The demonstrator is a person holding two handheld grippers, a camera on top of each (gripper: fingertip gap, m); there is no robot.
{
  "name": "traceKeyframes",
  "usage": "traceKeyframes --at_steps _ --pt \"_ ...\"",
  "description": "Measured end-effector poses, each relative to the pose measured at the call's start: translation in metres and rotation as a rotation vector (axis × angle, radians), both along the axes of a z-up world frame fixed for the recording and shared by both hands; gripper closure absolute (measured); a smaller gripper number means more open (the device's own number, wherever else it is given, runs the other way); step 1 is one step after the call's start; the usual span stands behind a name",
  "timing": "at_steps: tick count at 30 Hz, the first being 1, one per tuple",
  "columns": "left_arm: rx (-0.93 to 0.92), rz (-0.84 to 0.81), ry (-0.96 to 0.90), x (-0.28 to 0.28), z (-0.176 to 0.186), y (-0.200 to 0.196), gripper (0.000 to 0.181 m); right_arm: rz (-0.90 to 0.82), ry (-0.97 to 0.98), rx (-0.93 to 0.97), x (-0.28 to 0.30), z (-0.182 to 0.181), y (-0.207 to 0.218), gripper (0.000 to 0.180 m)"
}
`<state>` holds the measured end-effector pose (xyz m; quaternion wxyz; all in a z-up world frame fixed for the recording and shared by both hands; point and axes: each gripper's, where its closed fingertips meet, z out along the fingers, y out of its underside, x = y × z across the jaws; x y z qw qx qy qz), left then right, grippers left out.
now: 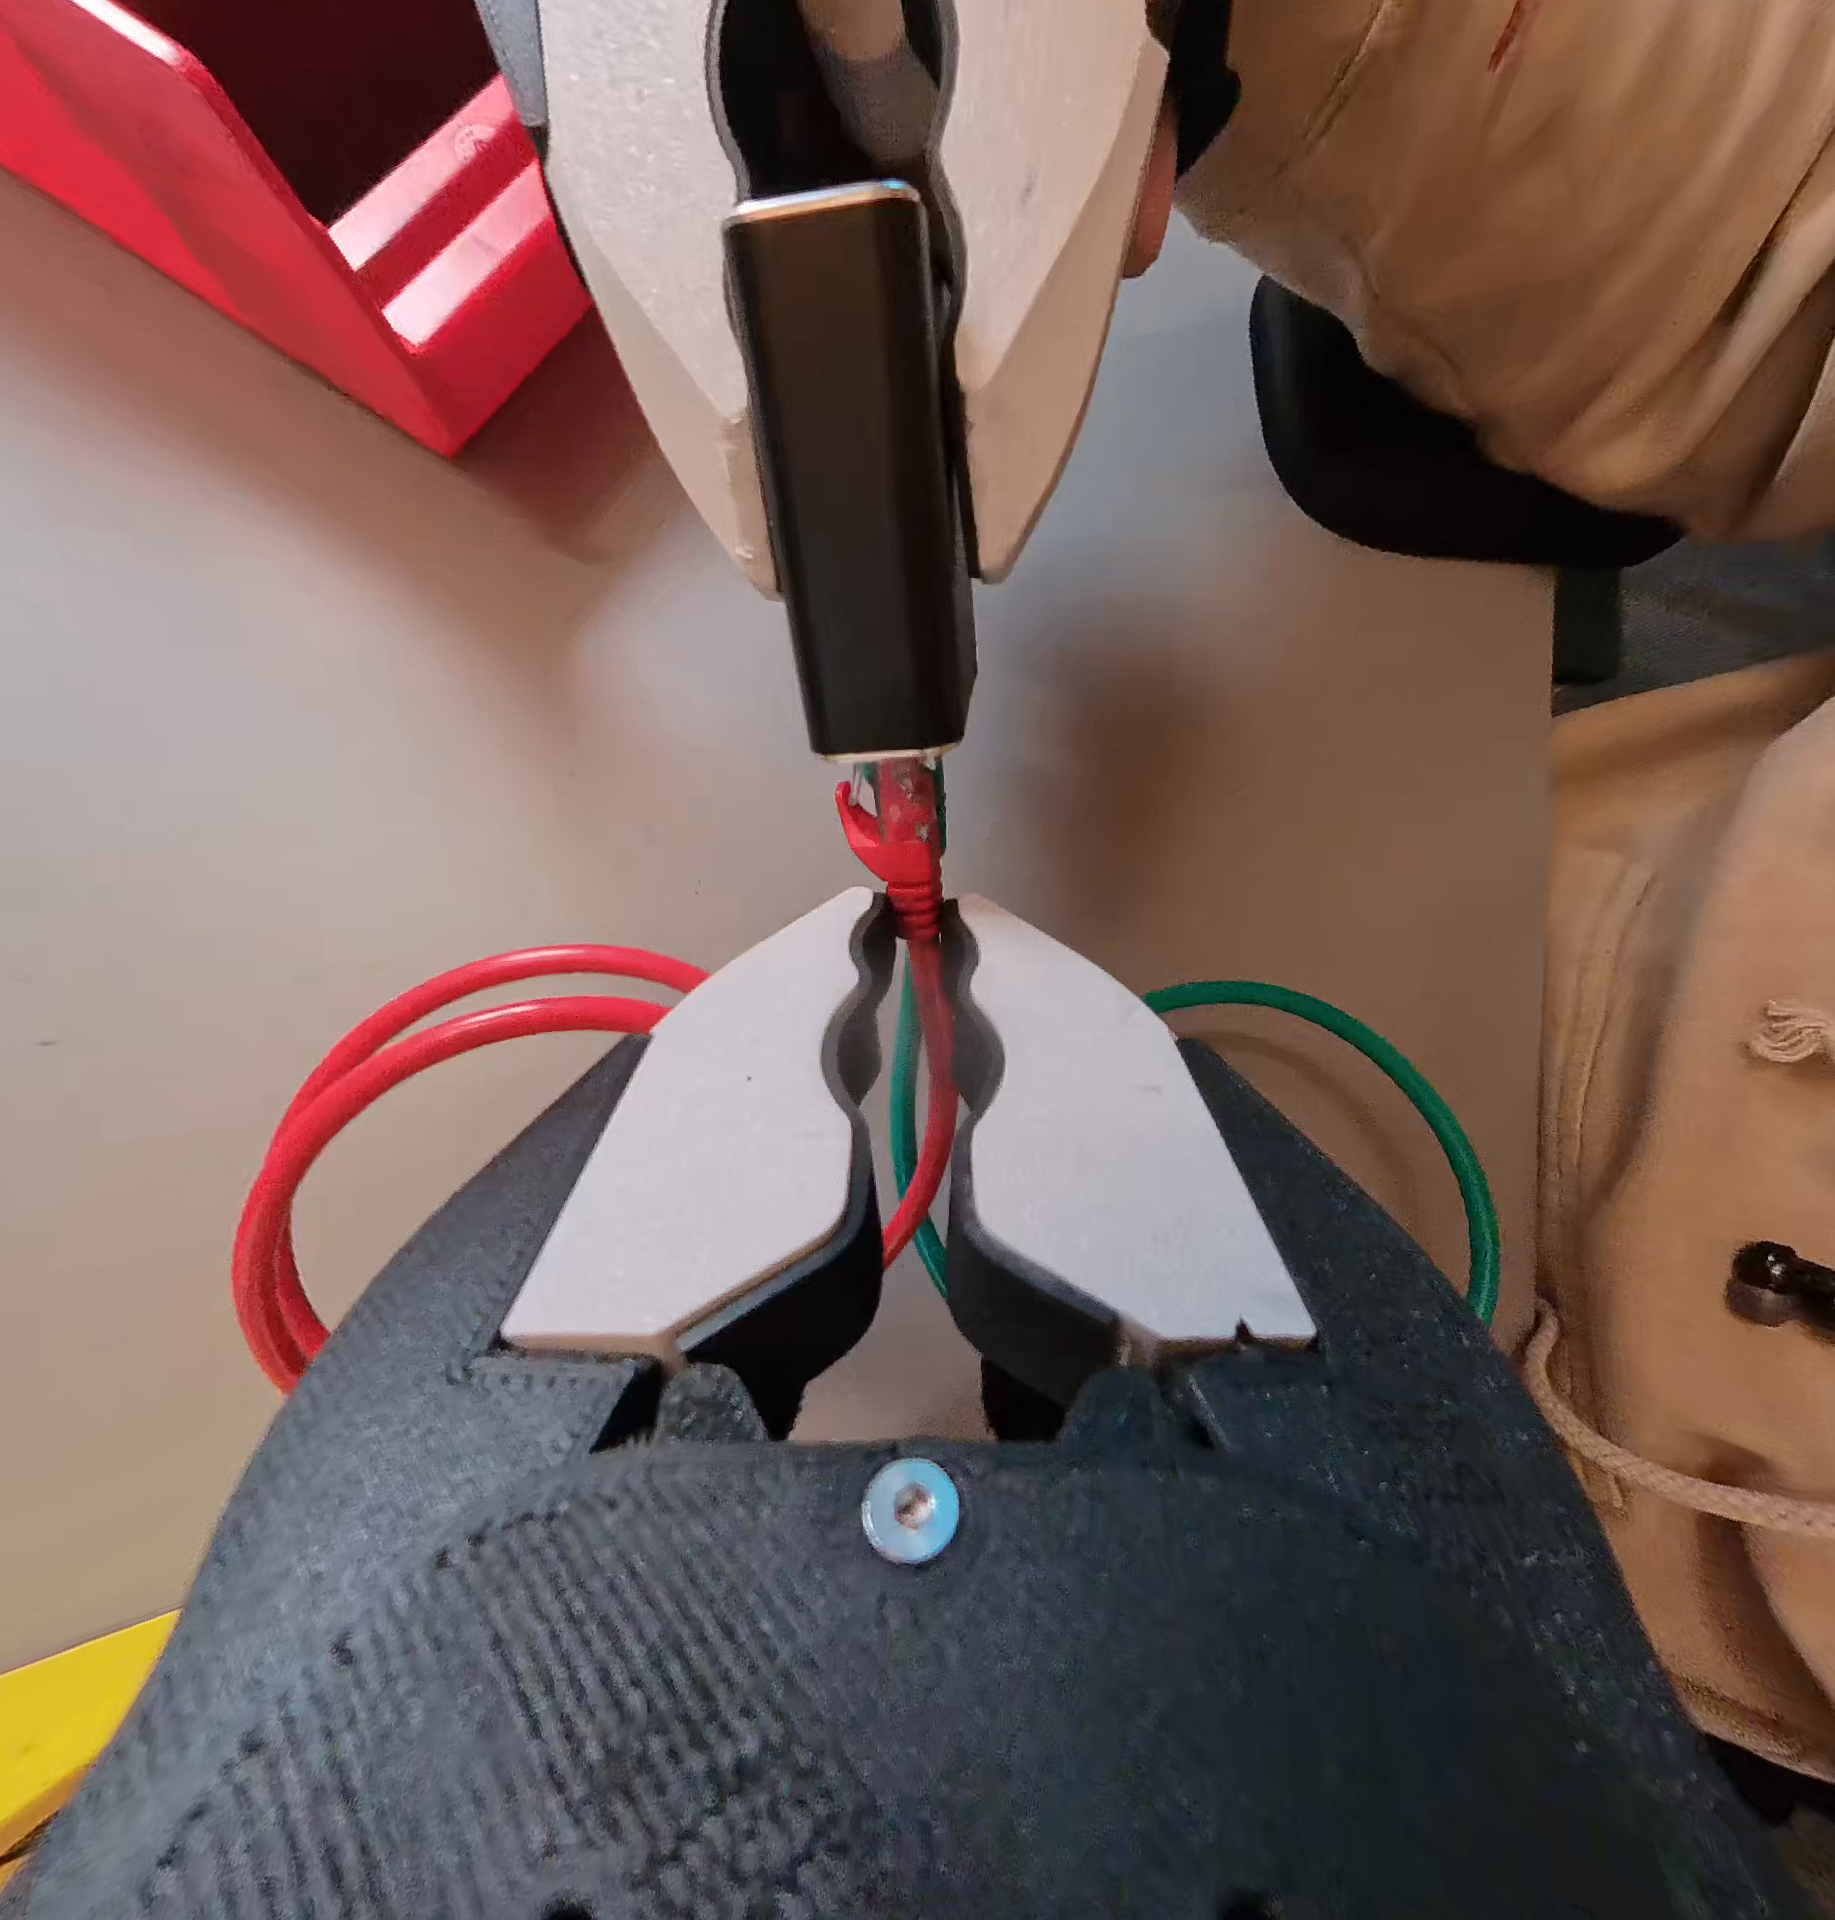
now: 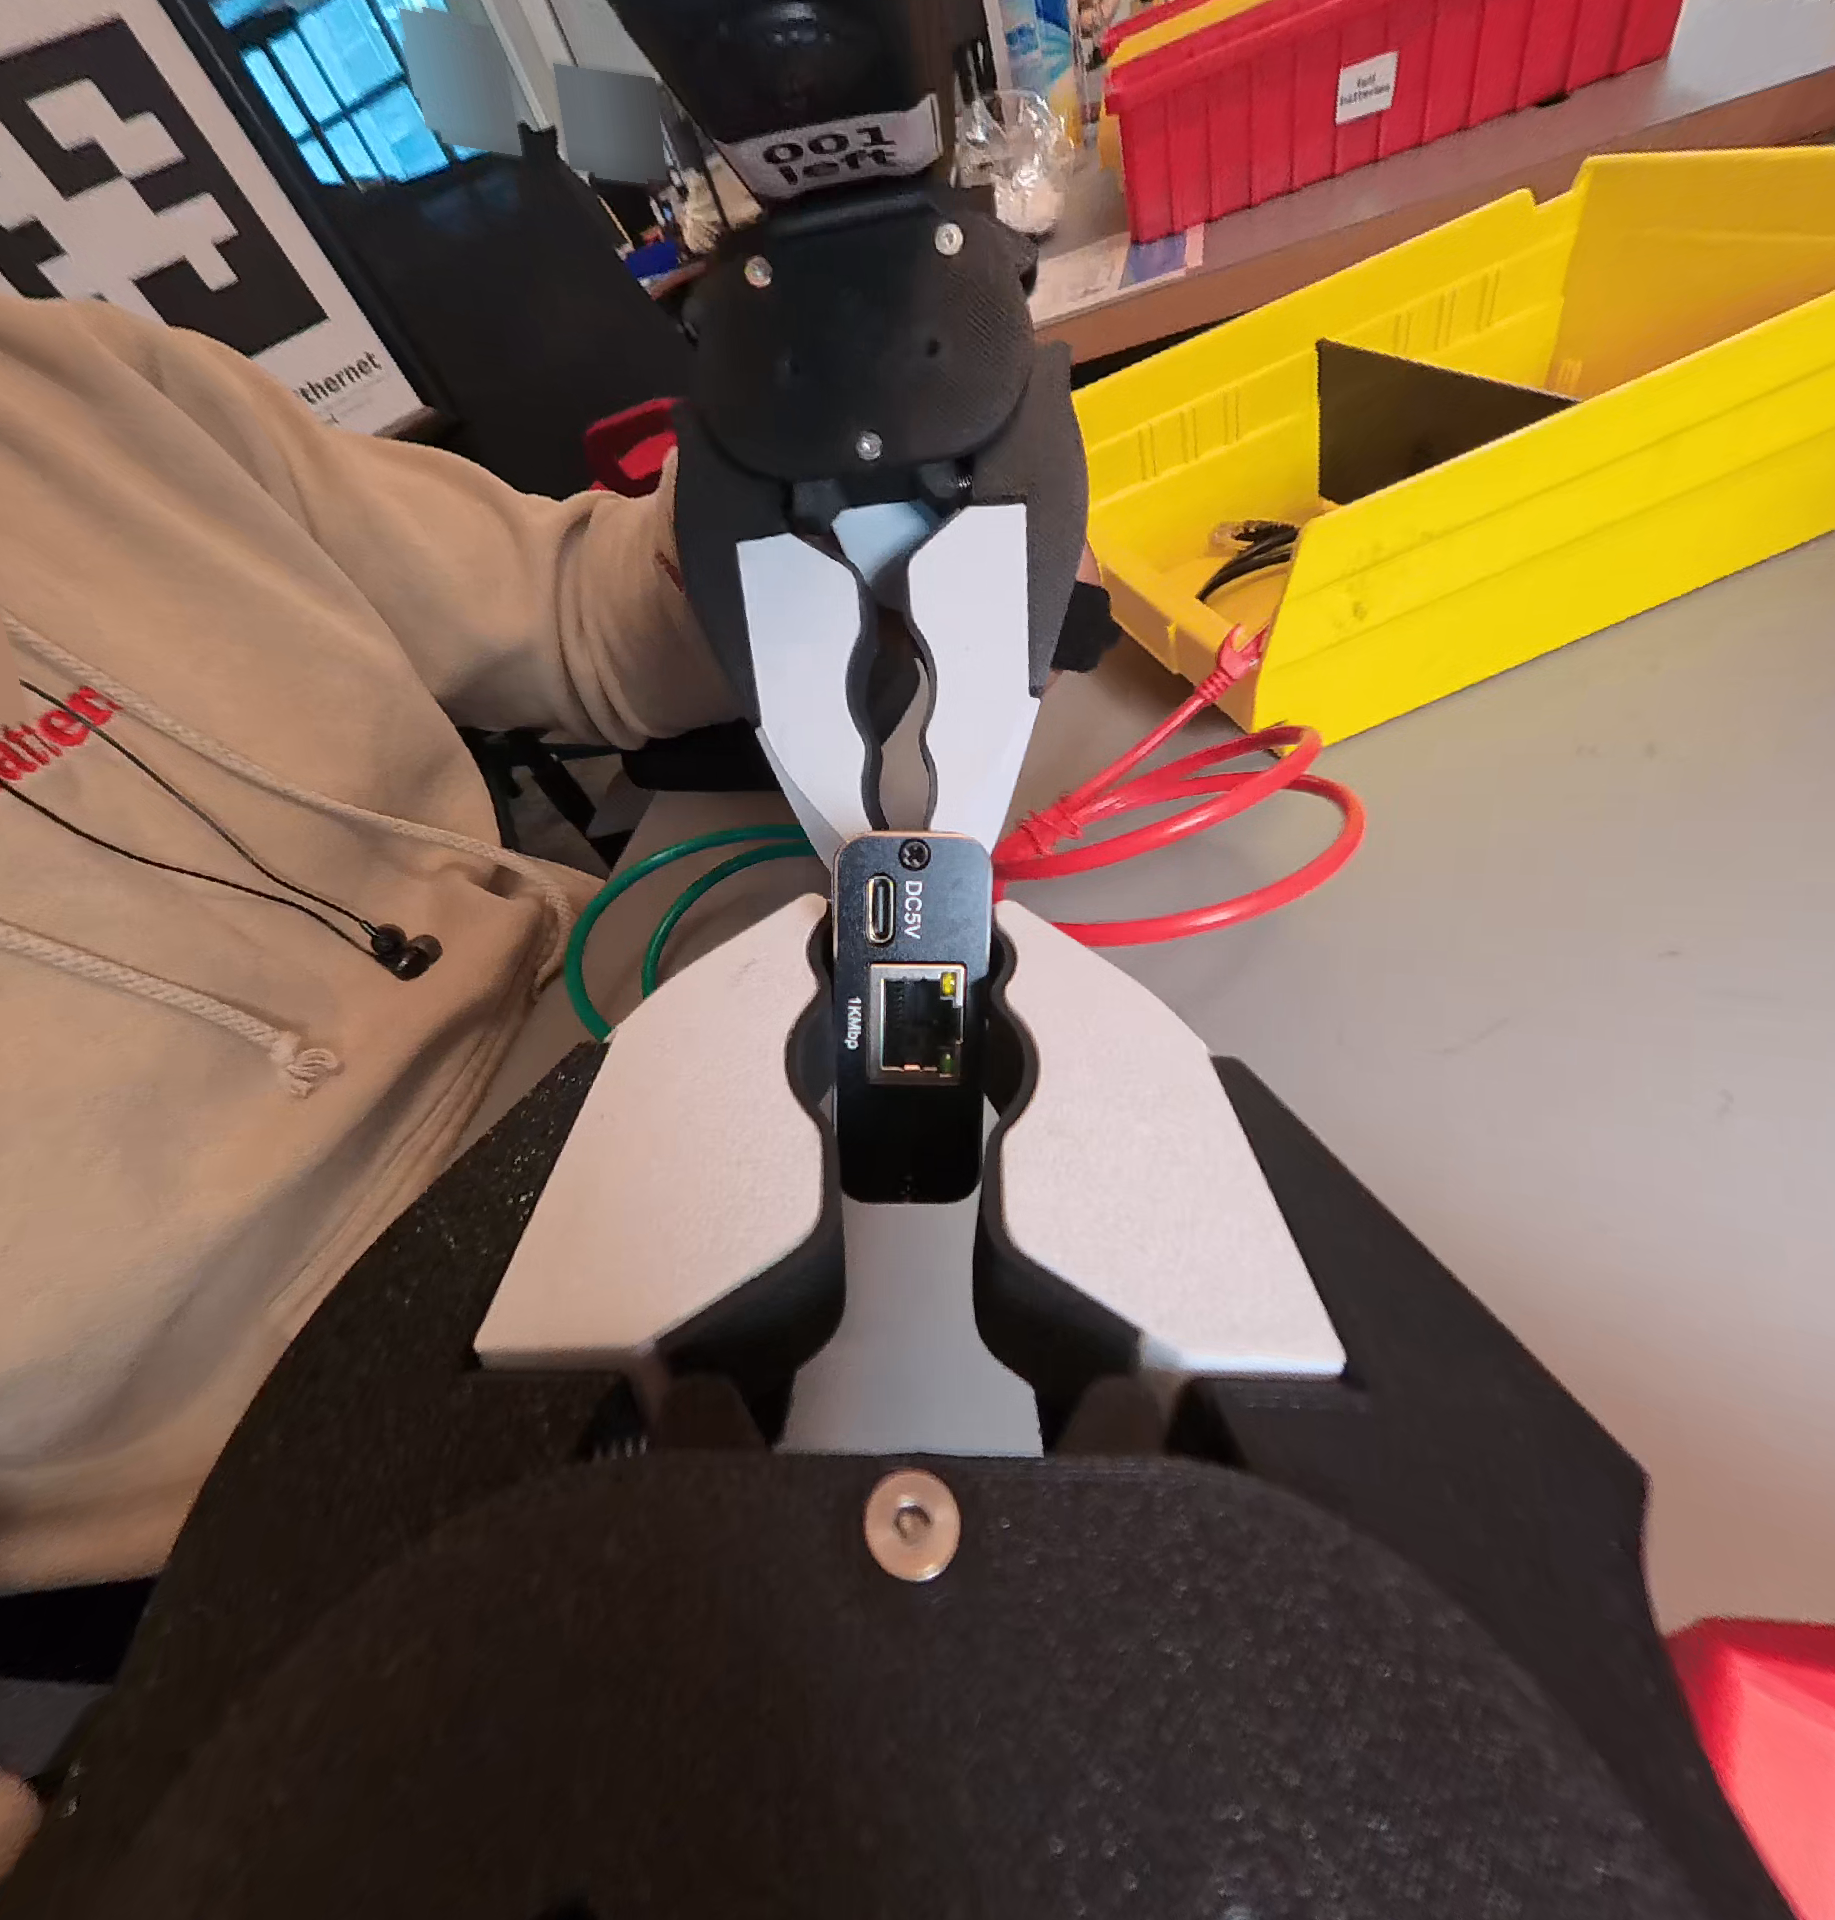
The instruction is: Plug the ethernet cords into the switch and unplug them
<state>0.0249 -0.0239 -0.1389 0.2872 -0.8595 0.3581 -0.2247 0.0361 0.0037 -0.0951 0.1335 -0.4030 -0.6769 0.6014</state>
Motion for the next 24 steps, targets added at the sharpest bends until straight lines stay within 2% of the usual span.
traceKeyframes --at_steps 15,24 --pt "0.024 -0.022 -0.179 0.010 0.013 0.002 0.173 0.018 -0.047 -0.136 0.003 0.002 0.001 0.155" --pt "0.041 -0.052 -0.177 0.012 0.010 0.000 0.173 0.017 -0.061 -0.087 0.002 -0.001 -0.002 0.155"
